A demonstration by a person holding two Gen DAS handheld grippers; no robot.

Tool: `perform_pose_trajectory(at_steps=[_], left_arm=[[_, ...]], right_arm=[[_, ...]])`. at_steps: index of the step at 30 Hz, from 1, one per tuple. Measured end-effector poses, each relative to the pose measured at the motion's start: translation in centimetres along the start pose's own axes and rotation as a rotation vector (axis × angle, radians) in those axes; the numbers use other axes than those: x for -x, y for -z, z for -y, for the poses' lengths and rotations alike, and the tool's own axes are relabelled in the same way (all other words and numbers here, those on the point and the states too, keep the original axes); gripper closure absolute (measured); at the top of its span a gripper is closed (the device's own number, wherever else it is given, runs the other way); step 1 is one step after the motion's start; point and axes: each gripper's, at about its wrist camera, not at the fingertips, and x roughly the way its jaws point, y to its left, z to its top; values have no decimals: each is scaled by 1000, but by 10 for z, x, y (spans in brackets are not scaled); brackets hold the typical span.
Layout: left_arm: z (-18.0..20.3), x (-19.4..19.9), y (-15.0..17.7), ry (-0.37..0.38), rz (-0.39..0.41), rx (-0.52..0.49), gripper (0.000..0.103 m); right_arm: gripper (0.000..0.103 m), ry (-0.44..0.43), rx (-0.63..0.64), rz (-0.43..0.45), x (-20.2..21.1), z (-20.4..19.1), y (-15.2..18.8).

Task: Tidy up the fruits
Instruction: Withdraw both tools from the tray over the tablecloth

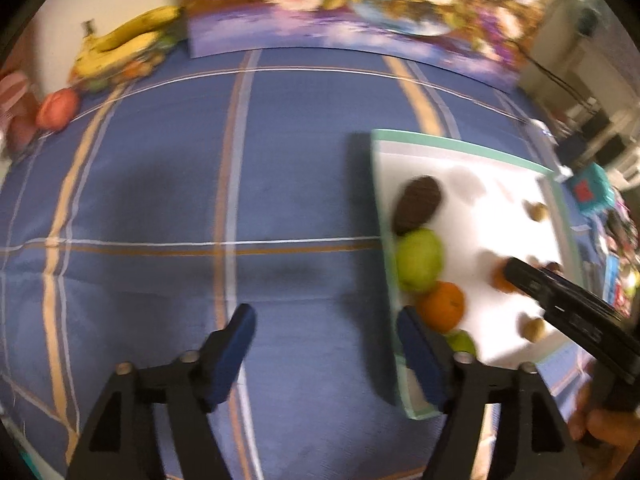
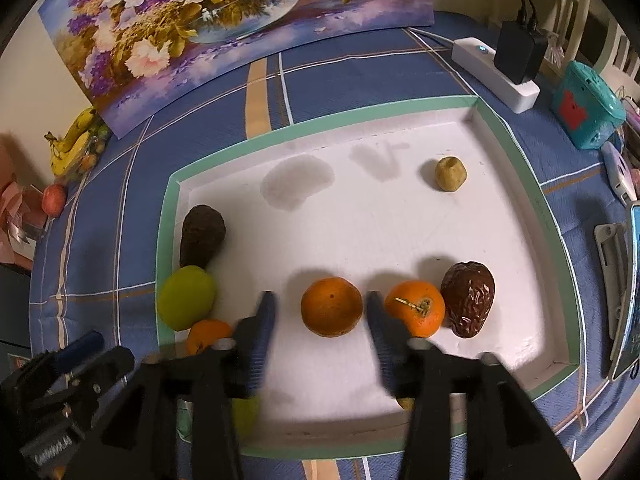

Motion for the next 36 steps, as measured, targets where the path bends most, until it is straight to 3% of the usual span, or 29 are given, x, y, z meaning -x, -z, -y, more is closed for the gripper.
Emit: perform_pose_trajectory(at_steps=[2, 5, 8, 12, 14, 21, 26, 36], left_arm=[[-10, -6, 0, -37, -4, 37, 12], [-26, -14, 0, -80, -10, 88, 5], [-40, -16, 0, -101, -2, 130, 0], [-51, -20, -2, -131, 8, 154, 0], [-55, -23, -2, -140, 7, 158, 0], [-71, -19, 2, -173, 47, 148, 0], [-78, -8, 15, -146, 63, 149, 0], [-70, 15, 25, -167, 103, 134, 0]], right_arm=[[41, 1, 12, 1, -1, -3, 0], [34, 11, 34, -2, -4, -7, 1], [34, 19, 55, -7, -6, -11, 2], [30, 32, 70, -2, -7, -15, 2], [16, 36, 74, 3, -7, -17, 3], [16, 24, 78, 27, -4, -25, 8], [15, 28, 98, 42, 0, -33, 14], [15, 37, 131, 58, 10, -46, 32]])
